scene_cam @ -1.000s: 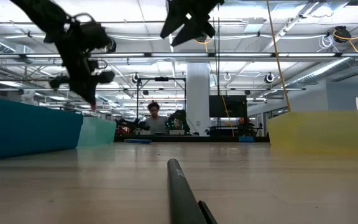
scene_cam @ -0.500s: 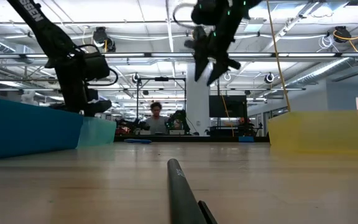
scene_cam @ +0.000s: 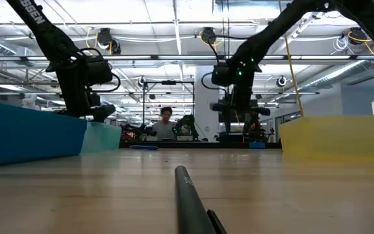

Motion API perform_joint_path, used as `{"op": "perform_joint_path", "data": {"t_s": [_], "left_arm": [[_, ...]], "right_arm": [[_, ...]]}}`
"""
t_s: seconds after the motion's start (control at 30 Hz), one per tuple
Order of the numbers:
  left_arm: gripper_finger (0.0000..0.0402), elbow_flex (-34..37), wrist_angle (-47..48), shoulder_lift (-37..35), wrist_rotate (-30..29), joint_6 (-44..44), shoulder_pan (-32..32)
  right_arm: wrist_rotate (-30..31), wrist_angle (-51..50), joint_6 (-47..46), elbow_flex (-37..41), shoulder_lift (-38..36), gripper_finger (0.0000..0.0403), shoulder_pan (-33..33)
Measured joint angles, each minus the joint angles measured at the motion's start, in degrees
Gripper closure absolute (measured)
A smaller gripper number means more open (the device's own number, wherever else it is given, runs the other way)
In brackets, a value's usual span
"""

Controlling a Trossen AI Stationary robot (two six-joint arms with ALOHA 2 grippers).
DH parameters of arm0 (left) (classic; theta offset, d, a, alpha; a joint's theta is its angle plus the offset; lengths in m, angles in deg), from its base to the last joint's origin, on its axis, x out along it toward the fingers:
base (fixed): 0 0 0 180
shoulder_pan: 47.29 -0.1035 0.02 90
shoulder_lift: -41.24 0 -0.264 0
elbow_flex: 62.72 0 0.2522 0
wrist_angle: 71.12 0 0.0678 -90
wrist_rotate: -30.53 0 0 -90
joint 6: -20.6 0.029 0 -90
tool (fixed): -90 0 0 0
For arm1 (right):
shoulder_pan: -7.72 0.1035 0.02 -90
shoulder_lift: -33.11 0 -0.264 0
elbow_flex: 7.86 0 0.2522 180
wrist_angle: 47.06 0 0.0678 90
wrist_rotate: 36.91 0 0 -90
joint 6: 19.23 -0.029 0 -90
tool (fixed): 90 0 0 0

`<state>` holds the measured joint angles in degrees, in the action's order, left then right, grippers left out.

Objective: Sort crayons/erasers/pens/pencils in bins
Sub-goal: Put the blue eraser into the light blue bin

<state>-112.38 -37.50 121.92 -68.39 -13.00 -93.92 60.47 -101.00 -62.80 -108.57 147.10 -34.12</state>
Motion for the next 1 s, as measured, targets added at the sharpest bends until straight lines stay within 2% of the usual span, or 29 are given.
{"op": "perform_joint_path", "data": {"t_s": [0.13, 0.33, 0.47, 0.67, 0.87, 1.0], "left_arm": [[0.0054, 0.00, 0.02, -0.01, 0.17, 0.13, -0.98], [0.0053, 0.00, 0.01, -0.01, 0.17, 0.48, -2.29], [0.0053, 0.00, 0.06, -0.01, 0.87, 2.24, -3.00], [0.0053, 0.00, 0.06, -0.01, 1.58, 3.58, -3.93], [0.0053, -0.02, 0.18, -0.01, 2.00, 6.14, -3.98], [0.0053, -0.04, 1.67, -0.01, 2.05, 5.48, -3.98]], "right_arm": [[1.00, 4.06, -0.60, 2.36, 0.06, 0.0115, -1.36], [10.36, 4.93, -6.08, 4.24, 0.04, 0.0048, -2.37], [13.40, 8.19, -10.11, 6.43, 0.04, 0.0042, -2.44], [14.68, 11.10, -13.01, 9.46, 0.06, 0.0042, -2.30], [22.24, 11.04, -14.27, 9.46, 0.04, 0.0051, -0.58], [22.88, 9.38, -16.42, 9.44, 0.04, 0.0054, -0.23]]}}
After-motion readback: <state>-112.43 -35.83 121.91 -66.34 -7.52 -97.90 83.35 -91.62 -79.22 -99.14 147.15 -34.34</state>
